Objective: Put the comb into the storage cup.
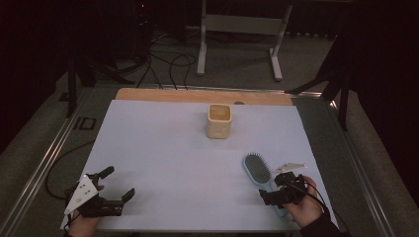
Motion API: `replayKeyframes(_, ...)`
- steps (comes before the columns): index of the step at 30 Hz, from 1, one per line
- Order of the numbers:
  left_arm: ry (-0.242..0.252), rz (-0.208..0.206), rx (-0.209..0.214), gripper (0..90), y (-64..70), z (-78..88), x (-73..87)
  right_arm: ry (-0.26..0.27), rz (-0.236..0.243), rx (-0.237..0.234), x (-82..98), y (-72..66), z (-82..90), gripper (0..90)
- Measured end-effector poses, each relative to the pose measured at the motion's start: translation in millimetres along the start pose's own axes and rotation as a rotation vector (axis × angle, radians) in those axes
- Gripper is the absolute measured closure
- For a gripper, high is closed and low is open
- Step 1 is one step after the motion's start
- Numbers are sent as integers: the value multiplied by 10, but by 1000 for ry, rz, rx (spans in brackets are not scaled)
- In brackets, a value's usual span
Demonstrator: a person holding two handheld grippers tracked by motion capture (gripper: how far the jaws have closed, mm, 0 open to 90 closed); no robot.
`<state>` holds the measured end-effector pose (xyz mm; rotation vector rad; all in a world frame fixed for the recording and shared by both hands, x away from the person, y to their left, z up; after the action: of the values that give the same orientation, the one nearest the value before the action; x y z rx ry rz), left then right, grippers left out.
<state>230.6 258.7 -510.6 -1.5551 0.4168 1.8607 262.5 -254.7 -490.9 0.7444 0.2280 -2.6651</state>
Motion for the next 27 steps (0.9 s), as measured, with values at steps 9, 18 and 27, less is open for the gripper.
replayKeyframes(9,2,6,1,0,-3,1,1,-108,-129,-67,-43,68,-58,126)
replayKeyframes(18,4,7,-1,0,-5,5,-1,-208,-140,-69,-53,70,-182,102)
replayKeyframes(27,7,9,-1,0,-9,10,-1,-246,-90,20,-118,54,-267,370)
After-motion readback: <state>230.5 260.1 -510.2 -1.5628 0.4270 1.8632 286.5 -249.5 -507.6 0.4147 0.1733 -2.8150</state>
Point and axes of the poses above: each handheld gripper's, and its own axes: z roughly backward along the jaws, x roughly out of its underside, y roughly to its right, the point moved 3 cm from there along -z, roughly forward along the jaws, and after that the axes turned 9 degrees about -z, right-handed, at the moved point
